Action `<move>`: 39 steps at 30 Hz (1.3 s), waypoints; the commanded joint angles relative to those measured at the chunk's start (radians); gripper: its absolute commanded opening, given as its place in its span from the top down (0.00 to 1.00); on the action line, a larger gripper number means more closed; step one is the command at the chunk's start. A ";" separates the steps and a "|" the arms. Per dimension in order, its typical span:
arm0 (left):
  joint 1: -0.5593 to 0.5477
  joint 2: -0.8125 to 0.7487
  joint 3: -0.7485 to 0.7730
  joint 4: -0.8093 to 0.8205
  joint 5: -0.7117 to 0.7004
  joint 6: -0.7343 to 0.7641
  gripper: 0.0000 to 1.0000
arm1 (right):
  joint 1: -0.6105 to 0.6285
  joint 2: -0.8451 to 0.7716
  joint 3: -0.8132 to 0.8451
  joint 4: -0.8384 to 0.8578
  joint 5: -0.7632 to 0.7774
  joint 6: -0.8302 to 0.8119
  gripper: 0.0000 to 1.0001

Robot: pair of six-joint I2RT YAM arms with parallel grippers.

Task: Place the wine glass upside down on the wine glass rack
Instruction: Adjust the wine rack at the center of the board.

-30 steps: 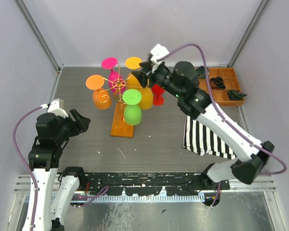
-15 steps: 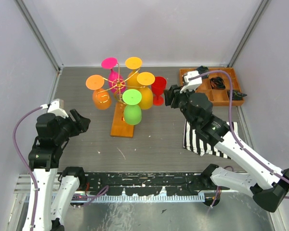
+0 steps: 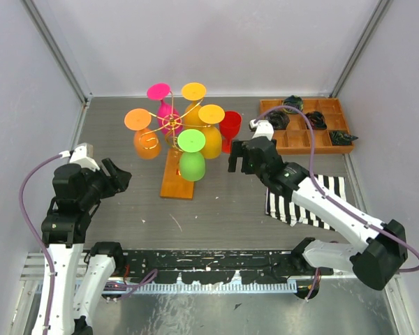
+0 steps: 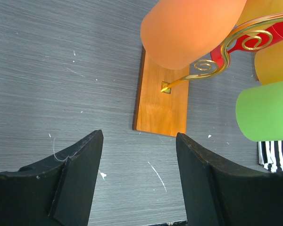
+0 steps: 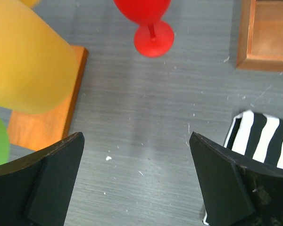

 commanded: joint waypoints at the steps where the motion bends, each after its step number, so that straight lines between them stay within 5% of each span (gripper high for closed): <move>1: -0.006 -0.002 -0.006 0.011 -0.003 0.008 0.30 | -0.009 0.027 0.000 -0.053 -0.060 0.051 0.00; 9: -0.006 0.003 -0.006 0.012 -0.002 0.008 0.30 | -0.010 0.081 -0.056 -0.016 -0.097 -0.017 0.00; 19: -0.007 0.010 -0.008 0.015 0.000 0.008 0.30 | -0.052 0.152 -0.270 0.508 -0.067 -0.101 0.01; 29: -0.008 0.021 -0.006 0.012 0.001 0.009 0.30 | -0.143 0.349 -0.296 0.912 -0.174 -0.150 0.29; 39: -0.008 0.028 -0.006 0.008 -0.015 0.008 0.30 | -0.210 0.553 -0.219 1.078 -0.245 -0.153 0.36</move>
